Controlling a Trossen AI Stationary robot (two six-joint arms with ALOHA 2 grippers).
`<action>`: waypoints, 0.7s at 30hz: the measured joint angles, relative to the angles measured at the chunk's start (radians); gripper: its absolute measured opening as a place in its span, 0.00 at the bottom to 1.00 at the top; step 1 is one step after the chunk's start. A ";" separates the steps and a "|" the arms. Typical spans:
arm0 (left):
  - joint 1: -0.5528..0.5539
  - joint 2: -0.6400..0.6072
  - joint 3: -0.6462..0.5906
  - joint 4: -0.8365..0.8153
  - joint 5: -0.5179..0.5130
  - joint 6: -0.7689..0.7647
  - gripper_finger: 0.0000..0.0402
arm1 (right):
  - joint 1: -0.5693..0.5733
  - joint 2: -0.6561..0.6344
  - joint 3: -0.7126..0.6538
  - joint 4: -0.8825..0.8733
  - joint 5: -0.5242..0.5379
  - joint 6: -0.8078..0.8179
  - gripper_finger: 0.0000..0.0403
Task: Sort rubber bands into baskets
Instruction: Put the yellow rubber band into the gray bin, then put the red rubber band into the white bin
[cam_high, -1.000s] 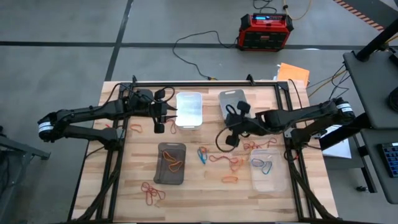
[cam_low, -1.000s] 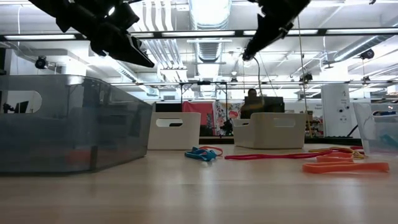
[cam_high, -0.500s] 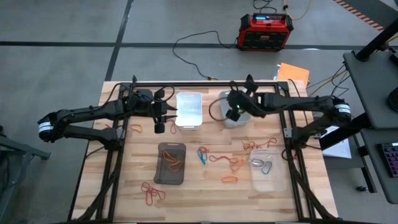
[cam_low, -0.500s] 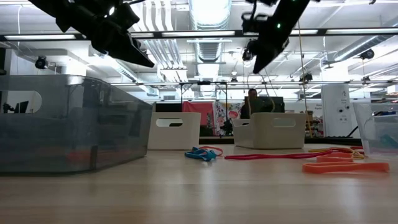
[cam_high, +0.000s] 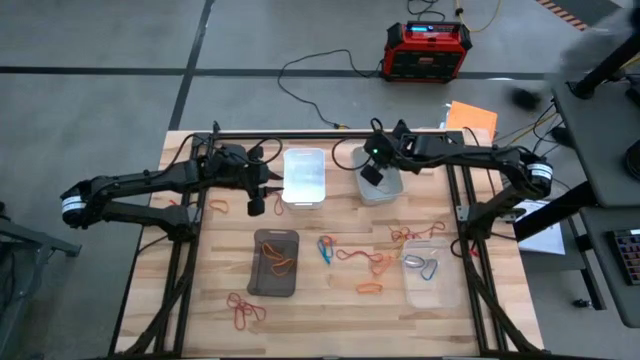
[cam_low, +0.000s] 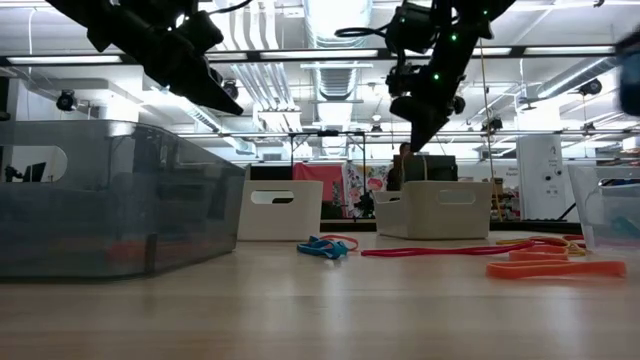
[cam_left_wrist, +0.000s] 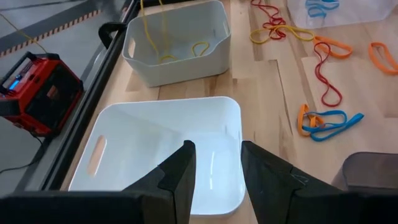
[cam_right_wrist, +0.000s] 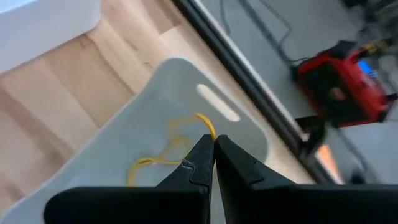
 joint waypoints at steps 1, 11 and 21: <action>0.000 0.000 0.000 0.000 0.000 0.000 0.28 | -0.005 0.000 0.000 0.000 -0.018 0.008 0.02; -0.001 0.000 0.000 -0.013 0.000 -0.026 0.28 | -0.025 0.000 0.000 -0.027 -0.069 0.058 0.11; -0.002 0.000 -0.002 -0.028 0.000 -0.054 0.28 | -0.023 0.000 -0.001 -0.046 -0.069 0.072 0.32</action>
